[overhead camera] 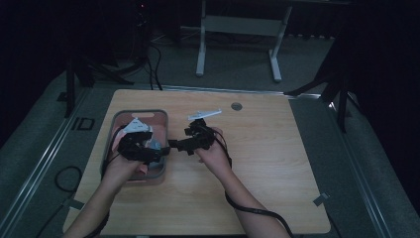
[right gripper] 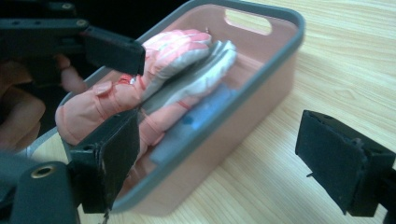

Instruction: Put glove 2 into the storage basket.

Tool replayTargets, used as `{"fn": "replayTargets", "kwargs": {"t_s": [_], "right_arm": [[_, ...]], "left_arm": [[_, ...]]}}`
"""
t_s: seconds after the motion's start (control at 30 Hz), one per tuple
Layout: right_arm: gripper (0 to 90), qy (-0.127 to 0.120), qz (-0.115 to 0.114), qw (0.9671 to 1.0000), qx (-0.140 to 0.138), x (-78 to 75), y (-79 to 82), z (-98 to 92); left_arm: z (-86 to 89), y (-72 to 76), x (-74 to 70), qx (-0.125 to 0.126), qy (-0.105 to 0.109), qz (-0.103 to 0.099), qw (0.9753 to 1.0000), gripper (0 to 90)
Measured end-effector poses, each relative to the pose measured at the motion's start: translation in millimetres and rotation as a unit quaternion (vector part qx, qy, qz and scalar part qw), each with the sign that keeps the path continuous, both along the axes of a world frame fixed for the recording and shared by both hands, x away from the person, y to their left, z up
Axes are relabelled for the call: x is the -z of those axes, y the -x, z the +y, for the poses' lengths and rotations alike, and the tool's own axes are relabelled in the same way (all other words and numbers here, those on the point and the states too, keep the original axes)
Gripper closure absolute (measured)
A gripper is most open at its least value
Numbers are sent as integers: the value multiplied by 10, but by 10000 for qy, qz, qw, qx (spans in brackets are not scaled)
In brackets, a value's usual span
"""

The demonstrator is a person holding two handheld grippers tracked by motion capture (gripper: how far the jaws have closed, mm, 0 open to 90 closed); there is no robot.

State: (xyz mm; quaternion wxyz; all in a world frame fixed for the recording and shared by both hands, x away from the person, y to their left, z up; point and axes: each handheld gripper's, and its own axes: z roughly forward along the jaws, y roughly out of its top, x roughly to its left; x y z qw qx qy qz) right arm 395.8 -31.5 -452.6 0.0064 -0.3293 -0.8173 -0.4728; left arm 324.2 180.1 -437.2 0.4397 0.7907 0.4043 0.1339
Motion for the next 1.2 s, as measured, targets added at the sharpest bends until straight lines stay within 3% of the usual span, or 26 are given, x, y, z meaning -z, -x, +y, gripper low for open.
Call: {"fn": "replayTargets", "kwargs": {"t_s": [0.23, 0.47, 0.73, 1.2], "right_arm": [[137, 88, -82, 9999, 110, 33, 25, -268], [137, 206, -66, 9996, 191, 177, 80, -543], [137, 339, -84, 9993, 153, 440, 174, -781], [134, 551, -62, 9984, 106, 745, 301, -1015]], "left_arm": [[-349, 50, 73, 381, 19, -17, 9993, 86], [-598, 100, 181, 661, 57, 21, 9978, 86], [-917, 229, 308, 1148, -124, -40, 9933, 86], [-1203, 341, 681, 1606, -10, 130, 9869, 86]]}}
